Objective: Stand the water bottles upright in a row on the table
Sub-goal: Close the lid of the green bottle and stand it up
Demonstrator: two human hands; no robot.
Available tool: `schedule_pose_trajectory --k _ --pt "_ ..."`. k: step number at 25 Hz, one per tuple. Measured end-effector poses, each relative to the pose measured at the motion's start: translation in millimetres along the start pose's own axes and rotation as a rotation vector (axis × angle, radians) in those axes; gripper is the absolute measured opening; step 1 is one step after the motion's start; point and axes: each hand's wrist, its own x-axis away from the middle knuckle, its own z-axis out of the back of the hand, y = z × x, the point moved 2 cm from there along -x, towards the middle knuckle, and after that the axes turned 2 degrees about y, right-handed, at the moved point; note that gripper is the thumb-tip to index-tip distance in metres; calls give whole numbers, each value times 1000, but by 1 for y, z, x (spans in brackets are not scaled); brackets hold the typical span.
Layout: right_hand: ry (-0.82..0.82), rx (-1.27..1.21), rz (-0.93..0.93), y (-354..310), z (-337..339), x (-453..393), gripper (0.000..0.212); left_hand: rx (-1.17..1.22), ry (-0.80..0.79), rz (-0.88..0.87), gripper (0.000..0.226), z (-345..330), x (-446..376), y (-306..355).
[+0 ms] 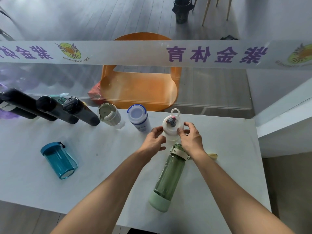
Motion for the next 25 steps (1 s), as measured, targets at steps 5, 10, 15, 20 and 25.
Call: schedule_pose_trajectory --k 5,10,15,20,25 --pt "0 0 -1 1 0 1 41 -33 -29 -4 46 3 -2 -2" --pt "112 26 -117 21 6 9 33 -209 65 46 46 5 -4 -34" --pt "136 71 -329 87 3 59 24 -432 -63 144 49 -11 15 -80" --pt "-49 -154 -416 108 -32 86 53 -517 -111 -23 50 -16 26 -90" --pt "199 -272 -330 89 -14 119 57 -407 -153 -169 42 -13 53 -78"
